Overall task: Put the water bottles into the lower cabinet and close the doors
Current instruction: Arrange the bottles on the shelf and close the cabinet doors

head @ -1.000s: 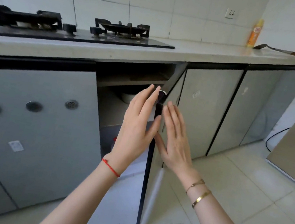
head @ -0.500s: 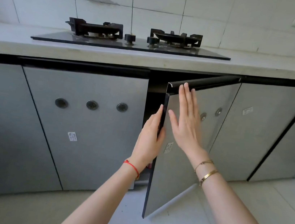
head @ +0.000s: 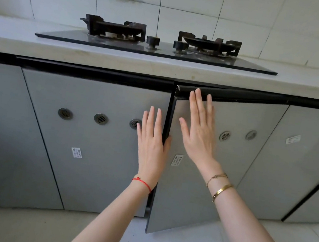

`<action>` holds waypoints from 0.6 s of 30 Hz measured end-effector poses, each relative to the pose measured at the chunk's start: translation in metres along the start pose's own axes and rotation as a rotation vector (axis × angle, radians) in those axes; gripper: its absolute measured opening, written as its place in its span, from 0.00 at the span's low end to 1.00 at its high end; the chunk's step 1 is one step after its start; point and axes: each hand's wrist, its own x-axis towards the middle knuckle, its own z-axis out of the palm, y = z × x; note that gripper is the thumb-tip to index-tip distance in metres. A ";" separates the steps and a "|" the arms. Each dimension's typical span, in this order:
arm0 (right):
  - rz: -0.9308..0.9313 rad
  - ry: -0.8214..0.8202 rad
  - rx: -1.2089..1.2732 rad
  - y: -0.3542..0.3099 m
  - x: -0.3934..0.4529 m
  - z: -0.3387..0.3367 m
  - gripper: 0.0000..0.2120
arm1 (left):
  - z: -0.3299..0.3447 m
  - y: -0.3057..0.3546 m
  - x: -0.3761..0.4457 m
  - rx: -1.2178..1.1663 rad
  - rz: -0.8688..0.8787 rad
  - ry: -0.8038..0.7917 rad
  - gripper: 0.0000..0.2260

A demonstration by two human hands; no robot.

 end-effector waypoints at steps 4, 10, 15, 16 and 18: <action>-0.022 0.008 0.015 0.006 0.012 0.015 0.31 | 0.011 -0.011 0.012 0.055 -0.036 0.018 0.33; -0.004 0.001 -0.023 0.008 0.024 0.032 0.33 | 0.020 -0.020 0.025 0.104 -0.086 0.044 0.36; 0.005 -0.004 -0.028 0.008 0.031 0.039 0.32 | 0.023 -0.023 0.034 0.136 -0.104 0.053 0.36; 0.009 -0.006 -0.026 0.008 0.031 0.039 0.32 | 0.023 -0.024 0.034 0.145 -0.102 0.054 0.36; 0.008 -0.006 -0.015 0.008 0.030 0.039 0.32 | 0.021 -0.025 0.033 0.157 -0.091 0.053 0.36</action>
